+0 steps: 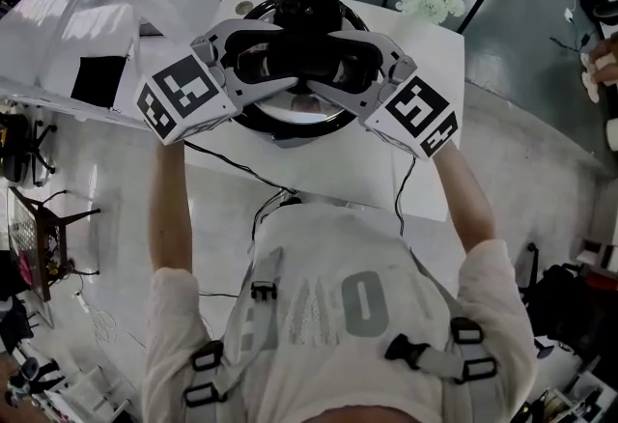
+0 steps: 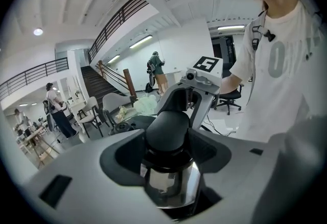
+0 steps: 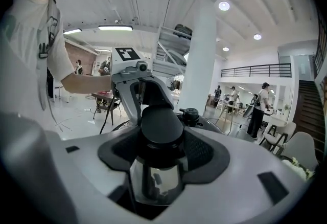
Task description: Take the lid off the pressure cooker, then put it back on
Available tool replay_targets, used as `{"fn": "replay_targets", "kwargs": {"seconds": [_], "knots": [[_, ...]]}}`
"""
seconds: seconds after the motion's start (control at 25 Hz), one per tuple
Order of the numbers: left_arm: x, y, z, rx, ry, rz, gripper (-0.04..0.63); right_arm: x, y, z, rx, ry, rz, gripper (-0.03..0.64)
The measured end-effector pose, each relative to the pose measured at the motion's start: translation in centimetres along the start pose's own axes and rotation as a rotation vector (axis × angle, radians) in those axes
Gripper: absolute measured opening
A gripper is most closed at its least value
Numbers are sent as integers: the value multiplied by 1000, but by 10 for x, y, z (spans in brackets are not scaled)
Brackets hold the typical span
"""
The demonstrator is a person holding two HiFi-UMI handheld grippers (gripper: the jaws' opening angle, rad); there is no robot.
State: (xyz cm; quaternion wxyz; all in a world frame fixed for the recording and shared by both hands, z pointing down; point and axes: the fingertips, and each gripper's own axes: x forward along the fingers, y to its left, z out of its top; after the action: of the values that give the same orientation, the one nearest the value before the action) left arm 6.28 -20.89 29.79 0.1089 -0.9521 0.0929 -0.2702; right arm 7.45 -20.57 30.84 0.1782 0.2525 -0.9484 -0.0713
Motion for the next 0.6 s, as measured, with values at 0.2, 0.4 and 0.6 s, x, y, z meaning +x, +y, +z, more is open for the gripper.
{"fn": "replay_targets", "kwargs": {"seconds": [0.2, 0.4, 0.6], "knots": [[-47, 47, -60, -56, -25, -53, 265, 88, 2, 15, 53, 50, 6, 265], [-40, 56, -82, -98, -13, -94, 265, 105, -2, 0, 99, 104, 24, 265], [-44, 63, -105, -147, -25, -135, 265, 128, 0, -9, 148, 141, 41, 265]]}}
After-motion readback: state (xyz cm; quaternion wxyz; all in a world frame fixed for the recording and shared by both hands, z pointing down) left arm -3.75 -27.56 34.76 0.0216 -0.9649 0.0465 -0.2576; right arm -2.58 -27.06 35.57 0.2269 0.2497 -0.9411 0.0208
